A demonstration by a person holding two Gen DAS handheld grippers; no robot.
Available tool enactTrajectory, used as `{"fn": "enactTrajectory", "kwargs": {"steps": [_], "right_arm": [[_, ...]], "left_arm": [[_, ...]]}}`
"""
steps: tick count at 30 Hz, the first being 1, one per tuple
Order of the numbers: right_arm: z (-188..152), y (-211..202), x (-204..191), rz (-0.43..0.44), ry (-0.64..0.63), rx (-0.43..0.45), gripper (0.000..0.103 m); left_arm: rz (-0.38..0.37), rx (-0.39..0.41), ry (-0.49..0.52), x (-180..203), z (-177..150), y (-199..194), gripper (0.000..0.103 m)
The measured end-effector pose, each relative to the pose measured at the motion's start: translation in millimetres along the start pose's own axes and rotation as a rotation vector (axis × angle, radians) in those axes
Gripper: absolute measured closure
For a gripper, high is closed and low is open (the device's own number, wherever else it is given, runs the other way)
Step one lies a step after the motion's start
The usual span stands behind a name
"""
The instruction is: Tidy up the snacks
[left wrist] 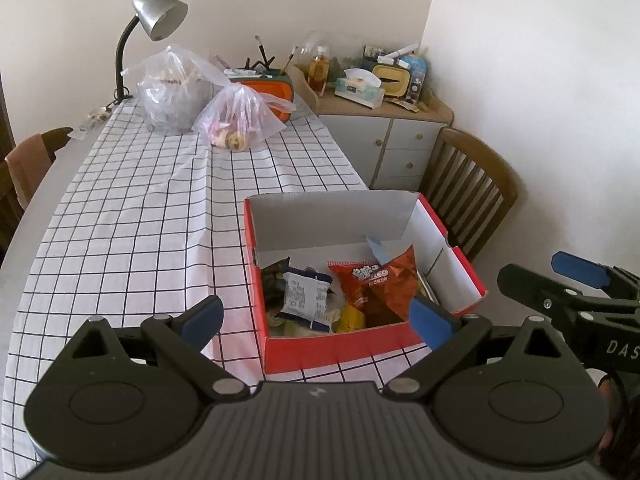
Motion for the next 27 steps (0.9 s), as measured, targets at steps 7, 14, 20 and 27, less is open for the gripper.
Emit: {"fn": "enactTrajectory", "kwargs": {"steps": [7, 14, 20, 27], "right_arm": [[-4, 1, -5, 0.014, 0.001, -0.005, 0.0], [-4, 3, -3, 0.023, -0.002, -0.016, 0.0], [-5, 4, -1, 0.023, 0.002, -0.023, 0.0], [-7, 5, 4, 0.021, 0.011, -0.036, 0.0]], "left_arm": [[0.003, 0.018, 0.008, 2, -1, -5, 0.003], [0.007, 0.023, 0.024, 7, -3, -7, 0.003], [0.008, 0.019, 0.025, 8, -4, -6, 0.003], [0.011, 0.005, 0.027, 13, -6, -2, 0.003]]}}
Point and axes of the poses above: each gripper's, at about its wrist camera, not at the fingertips, and y roughly the way its jaws point, x to its right, z to its top, the point moved 1 cm from there along y, roughly the way its jaws point, and after that the axes turned 5 degrees about -y, right-handed, at the moved point
